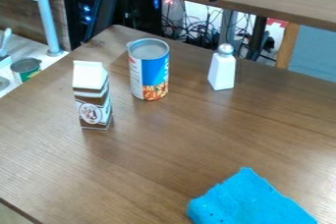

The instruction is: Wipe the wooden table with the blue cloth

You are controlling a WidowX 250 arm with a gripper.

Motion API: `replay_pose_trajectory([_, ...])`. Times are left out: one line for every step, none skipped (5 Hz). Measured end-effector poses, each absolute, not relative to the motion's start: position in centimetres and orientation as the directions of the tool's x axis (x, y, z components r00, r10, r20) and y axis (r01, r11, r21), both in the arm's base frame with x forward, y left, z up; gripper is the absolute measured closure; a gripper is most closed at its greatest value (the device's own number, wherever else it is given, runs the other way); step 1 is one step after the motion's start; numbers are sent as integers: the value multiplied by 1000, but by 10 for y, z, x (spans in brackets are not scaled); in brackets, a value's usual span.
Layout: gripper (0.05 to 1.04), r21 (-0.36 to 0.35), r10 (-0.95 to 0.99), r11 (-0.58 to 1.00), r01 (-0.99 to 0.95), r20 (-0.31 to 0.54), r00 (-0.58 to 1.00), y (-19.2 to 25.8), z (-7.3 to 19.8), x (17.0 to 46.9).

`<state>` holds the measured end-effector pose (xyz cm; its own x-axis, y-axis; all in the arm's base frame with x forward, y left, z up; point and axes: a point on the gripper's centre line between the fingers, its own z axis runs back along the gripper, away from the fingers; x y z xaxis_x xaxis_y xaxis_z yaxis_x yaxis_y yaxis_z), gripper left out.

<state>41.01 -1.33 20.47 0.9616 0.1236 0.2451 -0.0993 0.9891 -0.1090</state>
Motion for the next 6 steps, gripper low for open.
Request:
replay_pose_trajectory([79,-103,124,989,-105,199,972,-14,187,409])
replay_pose_trajectory([79,-35,20,999,-15,176,984,-41,168,381])
replay_pose_trajectory([79,10,-89,996,89,243,966,-68,187,345])
replay_pose_trajectory([79,56,-185,983,177,258,948,-89,183,313])
replay_pose_trajectory([79,62,-268,963,261,253,930,-99,175,275])
replay_pose_trajectory([79,48,-369,928,370,256,893,-130,147,245])
